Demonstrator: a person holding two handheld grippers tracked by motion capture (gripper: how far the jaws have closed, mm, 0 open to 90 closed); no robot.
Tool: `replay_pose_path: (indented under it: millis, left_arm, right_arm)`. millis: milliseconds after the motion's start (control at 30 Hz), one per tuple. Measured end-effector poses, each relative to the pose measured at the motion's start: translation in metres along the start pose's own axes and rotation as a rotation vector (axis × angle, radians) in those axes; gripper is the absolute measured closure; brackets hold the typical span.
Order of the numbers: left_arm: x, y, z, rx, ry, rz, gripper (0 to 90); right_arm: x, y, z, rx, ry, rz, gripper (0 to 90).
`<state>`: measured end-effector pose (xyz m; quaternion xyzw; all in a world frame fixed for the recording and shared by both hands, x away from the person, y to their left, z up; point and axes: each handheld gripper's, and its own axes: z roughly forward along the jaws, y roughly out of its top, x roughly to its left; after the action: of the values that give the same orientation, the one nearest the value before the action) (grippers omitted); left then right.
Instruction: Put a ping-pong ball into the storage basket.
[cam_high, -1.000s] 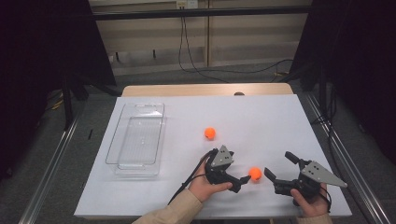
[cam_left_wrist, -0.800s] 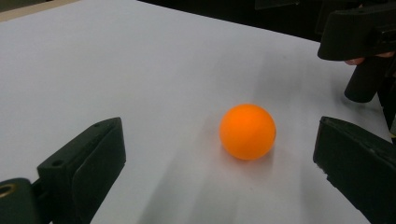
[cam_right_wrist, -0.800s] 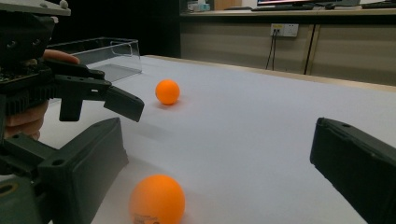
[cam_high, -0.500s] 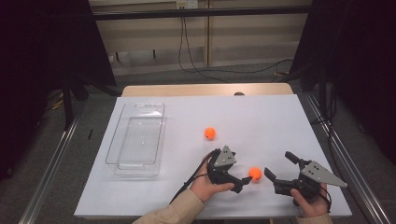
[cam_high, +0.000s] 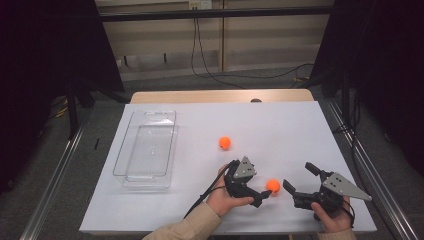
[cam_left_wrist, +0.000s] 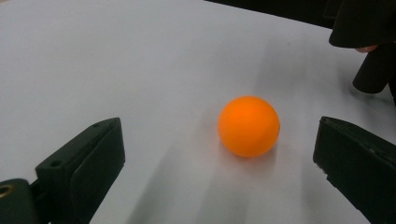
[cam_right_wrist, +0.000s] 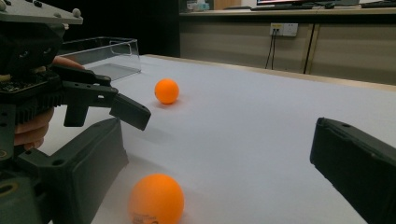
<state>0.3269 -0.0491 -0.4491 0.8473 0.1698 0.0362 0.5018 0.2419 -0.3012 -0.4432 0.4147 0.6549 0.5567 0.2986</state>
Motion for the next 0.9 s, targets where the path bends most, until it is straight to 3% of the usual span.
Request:
replay_pose_path:
  millis: [600,900]
  left_arm:
    - [-0.003,0.001,0.007,0.028,-0.004,-0.003,4.3]
    - [-0.004,0.003,0.012,0.042,-0.025,-0.007,6.5]
  right_arm:
    - [0.0,0.0,0.0,-0.002,-0.002,0.001,2.7]
    - [-0.001,0.0,0.0,-0.001,-0.004,0.005,2.7]
